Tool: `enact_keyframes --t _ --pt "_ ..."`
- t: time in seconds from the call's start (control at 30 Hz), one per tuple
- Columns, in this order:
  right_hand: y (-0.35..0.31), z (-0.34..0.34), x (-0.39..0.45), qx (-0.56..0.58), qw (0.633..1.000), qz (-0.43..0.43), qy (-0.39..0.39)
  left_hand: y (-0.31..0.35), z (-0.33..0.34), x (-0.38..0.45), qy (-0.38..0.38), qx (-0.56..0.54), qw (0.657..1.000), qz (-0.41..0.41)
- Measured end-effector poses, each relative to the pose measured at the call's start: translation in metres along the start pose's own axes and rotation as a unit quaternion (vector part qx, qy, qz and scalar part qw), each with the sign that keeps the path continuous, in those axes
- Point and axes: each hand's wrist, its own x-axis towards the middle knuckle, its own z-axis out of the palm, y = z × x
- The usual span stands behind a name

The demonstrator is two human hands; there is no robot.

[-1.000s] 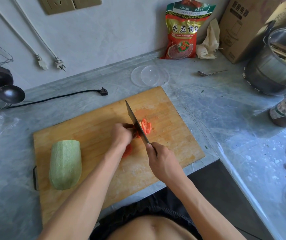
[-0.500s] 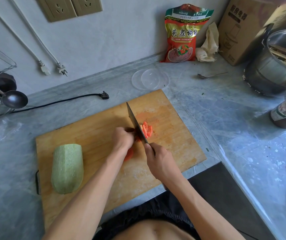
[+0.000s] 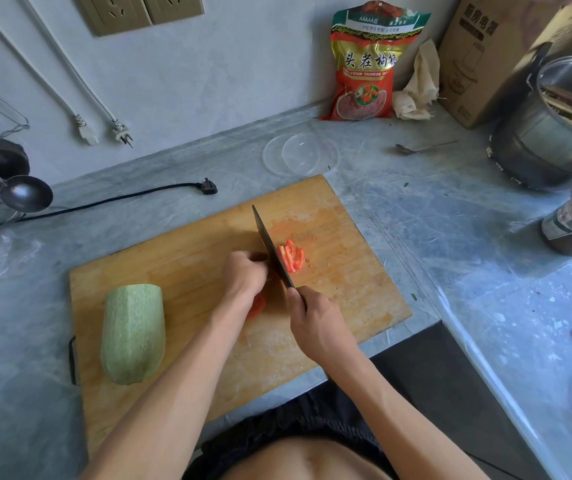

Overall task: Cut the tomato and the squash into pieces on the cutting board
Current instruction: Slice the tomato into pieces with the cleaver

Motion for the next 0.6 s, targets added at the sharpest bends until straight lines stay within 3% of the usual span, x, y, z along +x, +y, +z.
enact_keyframes --t 0.43,0.6 --pt "0.003 -0.011 0.006 0.050 0.998 0.035 0.013 -0.004 0.000 -0.002 0.010 -0.042 0.999 -0.018" --pt "0.002 -0.013 -0.010 0.047 0.999 0.005 0.007 -0.007 0.001 0.002 0.018 -0.028 0.999 -0.012"
